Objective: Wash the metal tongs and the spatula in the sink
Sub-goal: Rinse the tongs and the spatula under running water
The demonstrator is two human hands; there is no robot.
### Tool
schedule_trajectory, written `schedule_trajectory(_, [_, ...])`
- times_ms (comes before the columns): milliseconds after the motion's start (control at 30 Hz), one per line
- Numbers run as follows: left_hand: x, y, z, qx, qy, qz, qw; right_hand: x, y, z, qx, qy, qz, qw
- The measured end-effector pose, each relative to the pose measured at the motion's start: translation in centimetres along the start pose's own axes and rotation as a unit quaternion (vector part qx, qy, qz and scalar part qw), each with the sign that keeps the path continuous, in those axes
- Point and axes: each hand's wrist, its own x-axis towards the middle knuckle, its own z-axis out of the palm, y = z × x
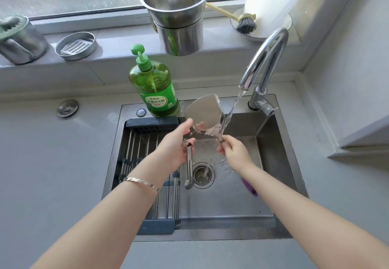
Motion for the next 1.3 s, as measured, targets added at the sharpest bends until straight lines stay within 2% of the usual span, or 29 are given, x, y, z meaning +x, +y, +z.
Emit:
schedule_trajectory(67, [0.8, -1.0, 0.9, 0.024, -0.025, 0.014, 0.999, -0.6, -0.1, 0.3, 0.118, -0.022, 0.042, 0.992])
schedule_trajectory(133, [1.6, -2.1, 1.8, 0.045, -0.054, 0.026, 0.997, -1.3, -0.2, 0.3, 0.157, -0.039, 0.060, 0.985])
schedule_trajectory(200, [1.9, -2.6, 3.2, 0.074, -0.064, 0.044, 0.994, -2.1, 0.0, 0.2, 0.143, -0.057, 0.051, 0.987])
schedule_trajectory(300, [2.0, -2.9, 5.3, 0.089, -0.013, 0.048, 0.995, -3.2, 0.9, -0.1, 0.106, -0.067, 0.042, 0.991])
schedule_trajectory(400, [2.0, -3.6, 6.6, 0.162, 0.006, 0.085, 0.983, -3.9, 1.8, -1.0, 0.092, -0.081, 0.050, 0.991])
schedule_trajectory(533, [1.6, -5.3, 7.7, 0.180, 0.000, 0.098, 0.979, -4.4, 3.7, -3.0, -0.004, -0.117, 0.088, 0.989])
schedule_trajectory(700, [2.0, -5.0, 9.8, 0.198, 0.041, 0.091, 0.975, -4.2, 6.0, -5.3, -0.059, -0.027, 0.140, 0.988])
schedule_trajectory(833, [2.4, -3.4, 11.2, 0.144, 0.079, 0.092, 0.982, -4.0, 6.2, -6.0, -0.083, -0.024, 0.144, 0.986])
schedule_trajectory(1000, [2.7, -0.9, 9.6, -0.021, 0.101, 0.051, 0.993, -3.5, 6.1, -6.3, -0.093, -0.015, 0.133, 0.987])
schedule_trajectory(1167, [3.2, -0.2, 7.4, -0.148, 0.115, 0.016, 0.982, -3.2, 5.6, -7.1, -0.103, -0.008, 0.122, 0.987])
schedule_trajectory(1300, [3.0, -0.5, 7.0, -0.172, 0.119, 0.017, 0.978, -2.8, 5.4, -7.6, -0.106, -0.012, 0.120, 0.987])
